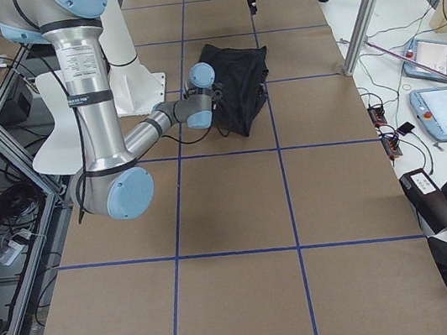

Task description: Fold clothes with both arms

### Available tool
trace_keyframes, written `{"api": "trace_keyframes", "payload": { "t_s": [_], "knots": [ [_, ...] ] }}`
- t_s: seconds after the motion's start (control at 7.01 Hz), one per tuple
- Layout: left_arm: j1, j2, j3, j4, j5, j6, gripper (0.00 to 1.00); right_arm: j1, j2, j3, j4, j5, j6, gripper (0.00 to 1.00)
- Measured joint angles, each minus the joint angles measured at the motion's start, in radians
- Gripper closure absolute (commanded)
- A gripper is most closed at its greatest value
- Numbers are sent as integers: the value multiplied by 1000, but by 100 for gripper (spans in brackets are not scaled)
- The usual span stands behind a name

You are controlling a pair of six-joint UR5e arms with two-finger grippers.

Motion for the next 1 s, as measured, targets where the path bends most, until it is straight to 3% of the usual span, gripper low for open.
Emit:
{"api": "trace_keyframes", "payload": {
  "t_s": [0.14,0.57,1.0],
  "knots": [
    [-1,0,0,0,-1,0,1,-72,42,9,2,-1,111,0],
    [0,2,3,0,0,2,0,-124,81,1,4,-7,233,0],
    [11,48,-66,-1,-5,-32,0,56,83,-29,5,-25,205,0]
  ]
}}
